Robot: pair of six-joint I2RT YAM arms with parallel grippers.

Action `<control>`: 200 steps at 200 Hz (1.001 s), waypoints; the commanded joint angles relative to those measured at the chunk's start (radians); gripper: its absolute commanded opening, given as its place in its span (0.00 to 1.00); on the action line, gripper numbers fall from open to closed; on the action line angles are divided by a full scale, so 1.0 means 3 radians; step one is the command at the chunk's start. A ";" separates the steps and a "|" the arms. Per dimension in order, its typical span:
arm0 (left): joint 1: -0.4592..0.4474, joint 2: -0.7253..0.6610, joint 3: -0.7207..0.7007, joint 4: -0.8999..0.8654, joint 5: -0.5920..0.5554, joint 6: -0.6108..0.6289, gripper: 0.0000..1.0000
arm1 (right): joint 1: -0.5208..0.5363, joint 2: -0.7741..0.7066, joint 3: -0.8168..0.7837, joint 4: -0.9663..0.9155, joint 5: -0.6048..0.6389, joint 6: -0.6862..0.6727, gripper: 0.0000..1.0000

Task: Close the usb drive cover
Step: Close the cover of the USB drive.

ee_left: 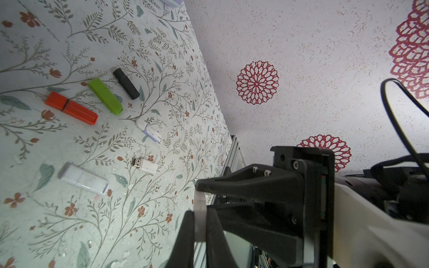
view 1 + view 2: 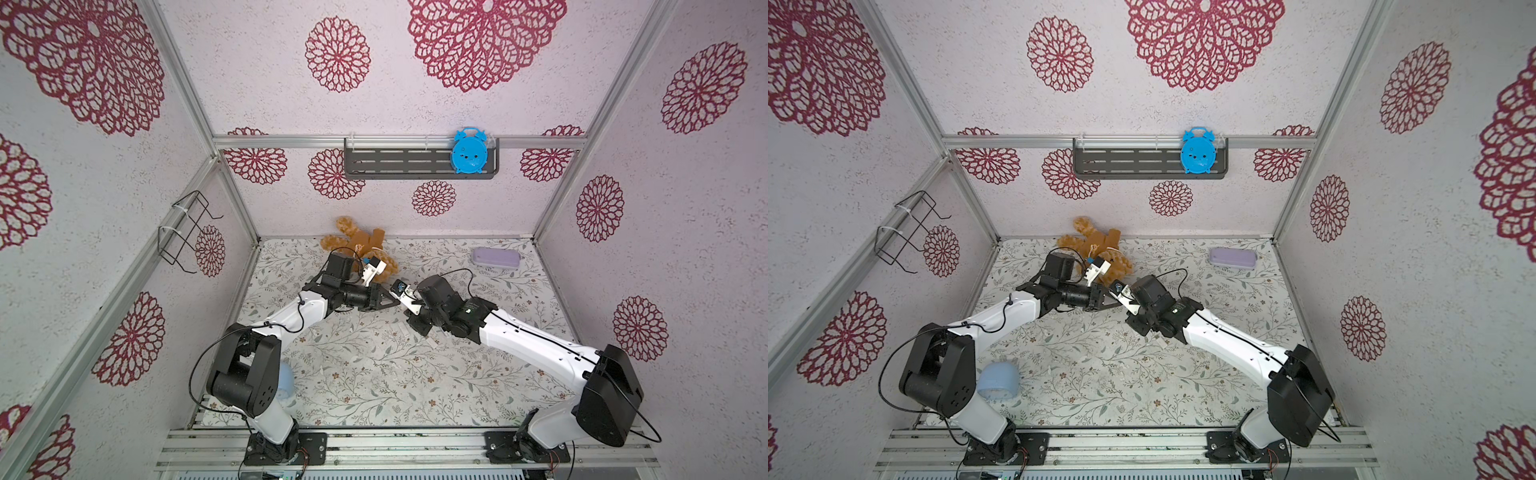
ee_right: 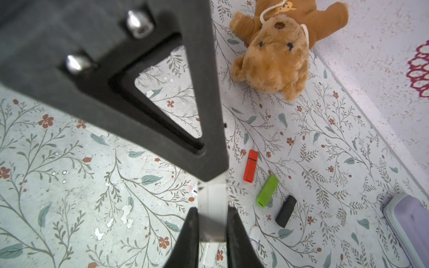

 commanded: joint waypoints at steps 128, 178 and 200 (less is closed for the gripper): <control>-0.0263 0.0107 0.0063 -0.0432 0.0266 0.0251 0.09 | -0.0087 -0.0036 0.0488 0.1196 -0.0511 0.0108 0.14; -0.0273 0.0157 0.0075 -0.0540 0.0260 0.0293 0.09 | 0.0106 -0.0081 0.0331 0.1475 -0.0266 -0.0190 0.13; -0.0275 0.0172 0.0117 -0.0719 0.0271 0.0427 0.09 | 0.0107 -0.0091 0.0318 0.1382 -0.0081 -0.0464 0.12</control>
